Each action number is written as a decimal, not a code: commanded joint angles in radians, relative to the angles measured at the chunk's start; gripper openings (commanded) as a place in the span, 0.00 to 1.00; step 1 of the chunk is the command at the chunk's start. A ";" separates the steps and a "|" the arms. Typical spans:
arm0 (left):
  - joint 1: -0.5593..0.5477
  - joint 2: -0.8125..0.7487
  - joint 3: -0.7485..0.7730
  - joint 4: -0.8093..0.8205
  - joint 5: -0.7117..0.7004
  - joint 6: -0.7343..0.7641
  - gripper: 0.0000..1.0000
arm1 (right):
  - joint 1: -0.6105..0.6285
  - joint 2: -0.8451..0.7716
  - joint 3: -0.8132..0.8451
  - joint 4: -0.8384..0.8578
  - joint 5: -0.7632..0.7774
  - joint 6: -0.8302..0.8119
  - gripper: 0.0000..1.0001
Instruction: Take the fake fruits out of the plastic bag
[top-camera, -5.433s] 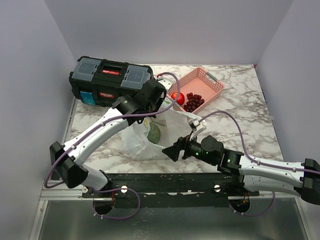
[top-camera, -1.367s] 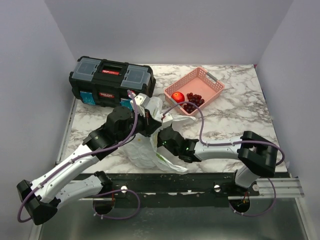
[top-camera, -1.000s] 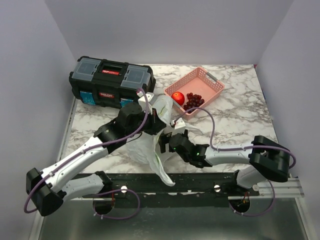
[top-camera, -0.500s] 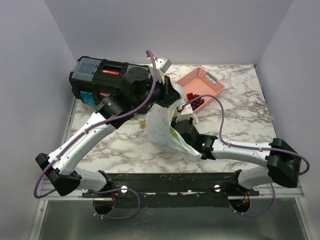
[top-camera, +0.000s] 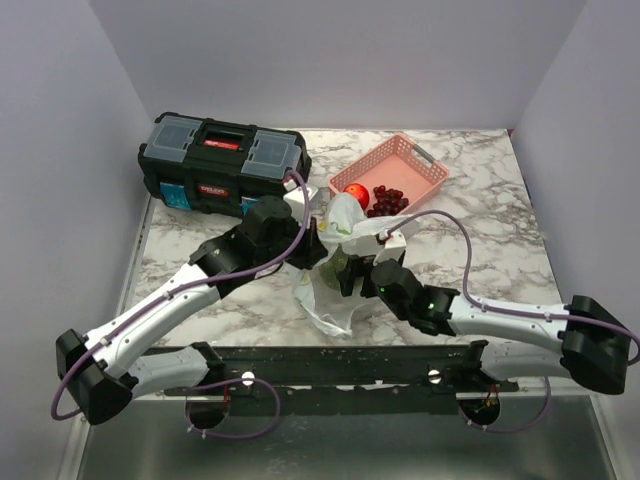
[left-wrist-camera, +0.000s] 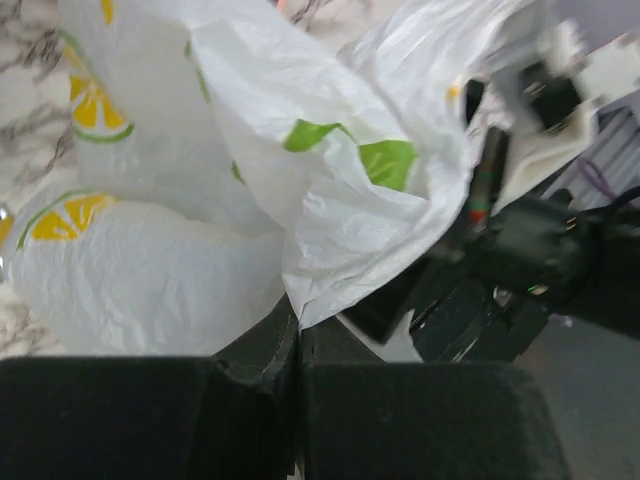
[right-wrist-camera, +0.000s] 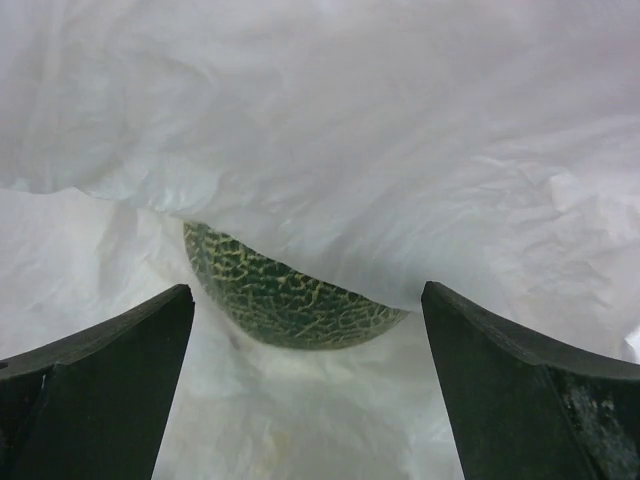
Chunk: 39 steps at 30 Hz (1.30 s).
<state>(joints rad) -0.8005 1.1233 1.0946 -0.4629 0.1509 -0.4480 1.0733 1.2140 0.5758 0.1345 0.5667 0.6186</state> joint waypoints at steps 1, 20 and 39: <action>-0.002 -0.142 -0.110 0.012 -0.089 -0.024 0.00 | 0.002 -0.113 -0.033 0.015 -0.099 0.059 0.99; 0.000 -0.244 -0.160 0.139 -0.054 -0.034 0.00 | 0.002 0.060 0.204 0.107 -0.279 -0.124 0.79; -0.001 -0.195 -0.063 0.078 -0.050 0.007 0.00 | 0.004 -0.033 0.084 0.006 -0.447 -0.022 0.69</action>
<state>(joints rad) -0.8005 0.9195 0.9768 -0.3420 0.1295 -0.4839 1.0733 1.2133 0.6708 0.1768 0.2508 0.5789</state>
